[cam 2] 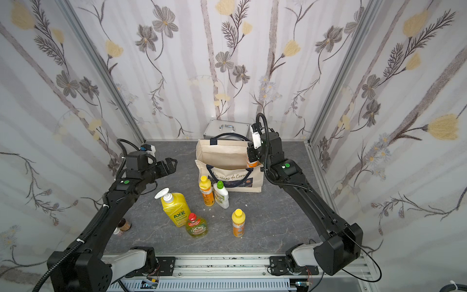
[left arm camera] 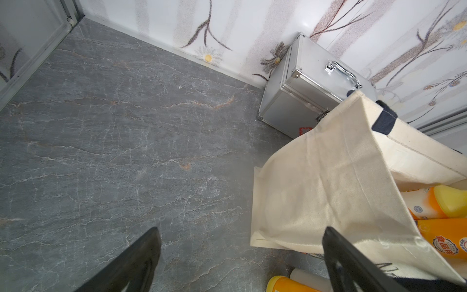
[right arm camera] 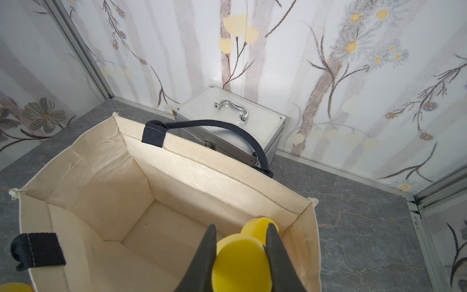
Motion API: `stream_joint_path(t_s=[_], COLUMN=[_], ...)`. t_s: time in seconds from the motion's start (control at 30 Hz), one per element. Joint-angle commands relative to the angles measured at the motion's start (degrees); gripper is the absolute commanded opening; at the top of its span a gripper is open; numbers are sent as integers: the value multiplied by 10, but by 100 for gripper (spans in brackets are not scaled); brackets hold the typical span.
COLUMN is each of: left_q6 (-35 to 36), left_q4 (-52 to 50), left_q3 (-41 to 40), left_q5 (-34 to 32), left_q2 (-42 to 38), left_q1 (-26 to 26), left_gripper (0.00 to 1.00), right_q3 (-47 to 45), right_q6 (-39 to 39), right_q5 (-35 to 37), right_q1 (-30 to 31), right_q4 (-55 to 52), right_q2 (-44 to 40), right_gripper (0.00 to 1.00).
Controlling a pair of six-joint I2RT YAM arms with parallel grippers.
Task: Pack dish soap into the shopping bag
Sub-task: Place the bottle of dish soap in the shopping bag.
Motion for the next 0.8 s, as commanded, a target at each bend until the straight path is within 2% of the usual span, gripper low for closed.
stream_joint_path(t_s=[0.0, 0.77], left_q6=[4, 5], left_q4=[3, 5], left_q3=[4, 5], left_q5=[-4, -3], left_q2=[0, 5], left_q1=[0, 0], left_gripper=[100, 100], right_q3=[-6, -92], right_q6=[6, 32], right_q5=[14, 55], right_q1=[0, -8], right_q4=[83, 142], right_q2=[-6, 26], right_gripper=[0, 0])
